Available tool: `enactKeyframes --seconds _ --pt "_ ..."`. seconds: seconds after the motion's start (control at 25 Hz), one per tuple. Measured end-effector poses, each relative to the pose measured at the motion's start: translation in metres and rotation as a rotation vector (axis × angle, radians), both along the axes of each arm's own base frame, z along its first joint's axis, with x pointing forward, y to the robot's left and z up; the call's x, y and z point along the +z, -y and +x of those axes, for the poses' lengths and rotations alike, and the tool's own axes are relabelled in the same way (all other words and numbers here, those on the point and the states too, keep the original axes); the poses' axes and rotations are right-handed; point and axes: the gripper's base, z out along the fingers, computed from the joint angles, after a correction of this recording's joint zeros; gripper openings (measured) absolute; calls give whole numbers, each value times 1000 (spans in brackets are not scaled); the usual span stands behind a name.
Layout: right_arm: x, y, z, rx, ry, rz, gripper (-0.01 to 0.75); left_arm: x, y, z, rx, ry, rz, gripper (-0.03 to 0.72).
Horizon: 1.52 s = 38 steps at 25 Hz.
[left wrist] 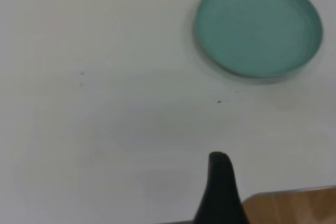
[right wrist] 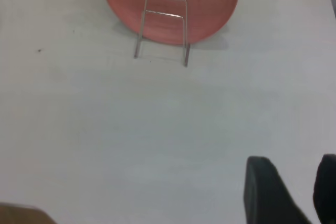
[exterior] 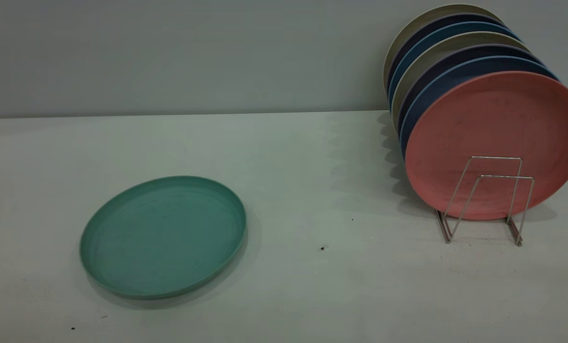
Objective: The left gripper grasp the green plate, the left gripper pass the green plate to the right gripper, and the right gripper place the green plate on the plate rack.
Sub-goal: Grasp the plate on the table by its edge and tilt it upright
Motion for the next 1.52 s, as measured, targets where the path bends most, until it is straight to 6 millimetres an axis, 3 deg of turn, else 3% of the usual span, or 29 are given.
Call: enactKeyframes --seconds 0.24,0.44,0.68,0.96,1.16,1.28,1.52 --pt "2 1 0 -11 15 -7 243 11 5 7 -14 95 -73 552" --pt "3 4 0 -57 21 6 243 19 6 37 4 38 -148 527" --pt "12 1 3 -6 89 -12 267 16 11 108 -77 -230 -191 525" --pt "26 -14 50 126 53 54 439 5 27 211 -266 -336 -342 523" --pt "22 -23 93 204 -47 92 456 -34 29 277 -287 -409 -465 523" --pt "18 -29 111 251 -87 130 456 -64 14 309 -231 -448 -530 523" --pt "12 -36 130 317 -120 185 457 -128 -41 329 -25 -515 -557 522"
